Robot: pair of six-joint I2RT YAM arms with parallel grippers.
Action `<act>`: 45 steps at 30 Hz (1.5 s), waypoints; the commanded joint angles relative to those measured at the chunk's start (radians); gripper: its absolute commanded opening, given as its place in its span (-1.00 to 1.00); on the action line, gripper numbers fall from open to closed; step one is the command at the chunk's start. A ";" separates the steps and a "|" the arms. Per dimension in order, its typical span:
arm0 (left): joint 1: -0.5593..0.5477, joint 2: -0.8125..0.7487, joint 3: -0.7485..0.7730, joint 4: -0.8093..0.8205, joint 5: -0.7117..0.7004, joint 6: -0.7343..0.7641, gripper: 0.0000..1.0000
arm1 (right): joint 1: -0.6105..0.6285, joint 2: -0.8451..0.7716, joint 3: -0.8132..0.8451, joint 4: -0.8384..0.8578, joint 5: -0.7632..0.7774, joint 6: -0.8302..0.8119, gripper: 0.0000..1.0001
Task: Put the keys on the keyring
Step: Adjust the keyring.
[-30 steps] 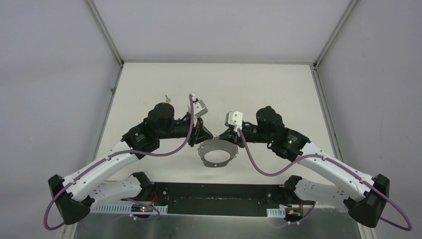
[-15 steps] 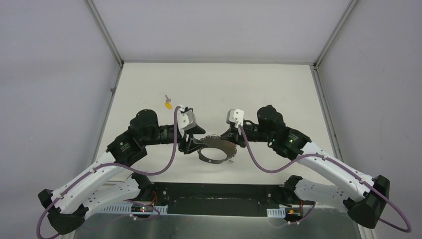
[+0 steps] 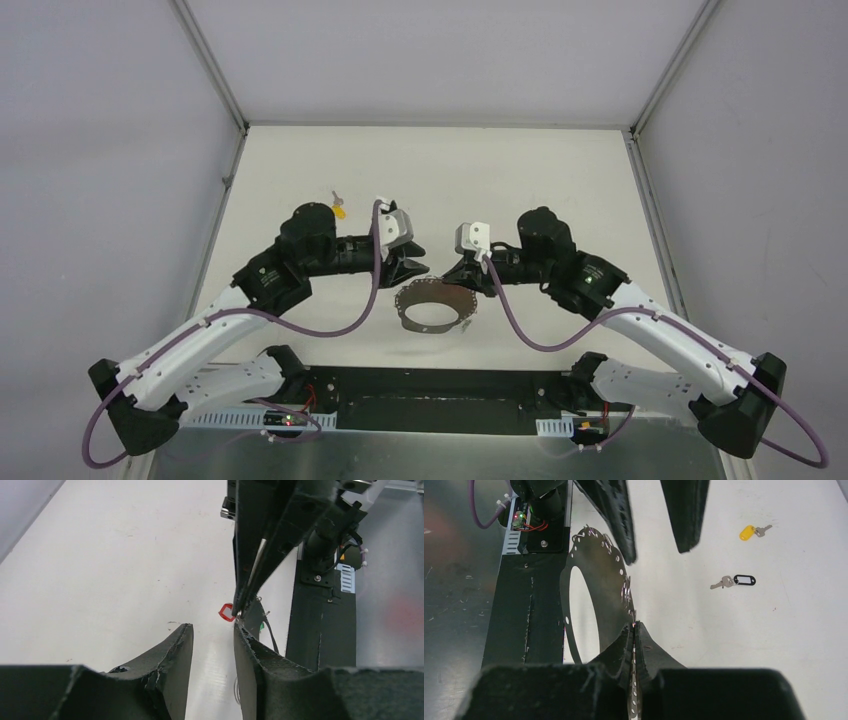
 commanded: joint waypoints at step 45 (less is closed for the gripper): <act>-0.038 0.131 0.159 -0.139 -0.090 0.006 -0.43 | -0.003 0.045 0.066 0.009 -0.031 0.028 -1.00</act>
